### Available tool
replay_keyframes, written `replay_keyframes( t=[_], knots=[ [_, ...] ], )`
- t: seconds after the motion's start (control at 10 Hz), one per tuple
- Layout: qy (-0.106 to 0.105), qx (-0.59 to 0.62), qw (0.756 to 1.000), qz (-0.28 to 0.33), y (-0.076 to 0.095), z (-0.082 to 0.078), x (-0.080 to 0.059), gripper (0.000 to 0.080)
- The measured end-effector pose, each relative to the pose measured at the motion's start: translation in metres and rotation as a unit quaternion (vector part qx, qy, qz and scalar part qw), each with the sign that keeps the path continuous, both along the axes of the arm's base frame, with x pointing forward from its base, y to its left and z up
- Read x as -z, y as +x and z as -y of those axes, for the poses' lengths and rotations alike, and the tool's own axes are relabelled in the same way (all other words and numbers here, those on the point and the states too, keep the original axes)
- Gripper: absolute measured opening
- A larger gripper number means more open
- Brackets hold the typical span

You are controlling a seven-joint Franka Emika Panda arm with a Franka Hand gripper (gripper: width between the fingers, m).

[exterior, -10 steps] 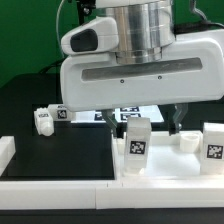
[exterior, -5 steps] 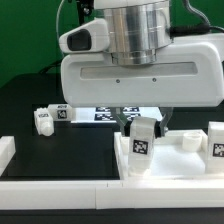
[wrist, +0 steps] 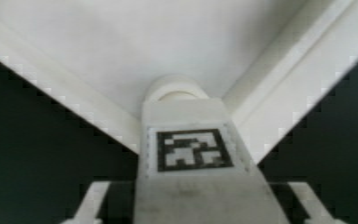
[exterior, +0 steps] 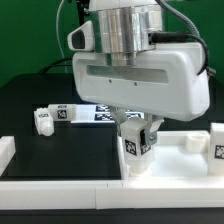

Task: Assemble square table

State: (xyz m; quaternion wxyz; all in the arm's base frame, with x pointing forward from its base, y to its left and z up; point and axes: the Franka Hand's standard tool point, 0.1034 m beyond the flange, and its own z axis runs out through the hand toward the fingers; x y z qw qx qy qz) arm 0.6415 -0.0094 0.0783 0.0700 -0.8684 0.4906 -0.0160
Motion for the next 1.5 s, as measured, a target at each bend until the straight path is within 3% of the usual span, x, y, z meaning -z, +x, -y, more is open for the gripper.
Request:
replay_keyframes(
  t=[0.2, 0.4, 0.6, 0.9, 1.0, 1.1, 1.2, 1.3, 1.5],
  knots=[
    [0.026, 0.112, 0.993, -0.003, -0.002, 0.003, 0.0, 0.0291],
    [0.038, 0.201, 0.979, -0.017, -0.004, -0.005, 0.001, 0.0291],
    [0.044, 0.247, 0.968, -0.027, -0.006, -0.016, 0.002, 0.0291],
    [0.046, 0.251, 0.966, -0.038, -0.008, -0.019, 0.003, 0.029],
    [0.04, 0.209, 0.976, -0.039, -0.009, -0.019, 0.002, 0.0367],
    [0.032, 0.14, 0.988, -0.05, -0.01, -0.018, -0.003, 0.05],
    [0.021, 0.059, 0.997, -0.045, -0.008, -0.019, -0.005, 0.05],
    [0.013, -0.002, 0.999, -0.043, -0.01, -0.022, -0.004, 0.0618],
    [0.009, -0.056, 0.998, -0.035, -0.01, -0.02, -0.004, 0.064]
  ],
)
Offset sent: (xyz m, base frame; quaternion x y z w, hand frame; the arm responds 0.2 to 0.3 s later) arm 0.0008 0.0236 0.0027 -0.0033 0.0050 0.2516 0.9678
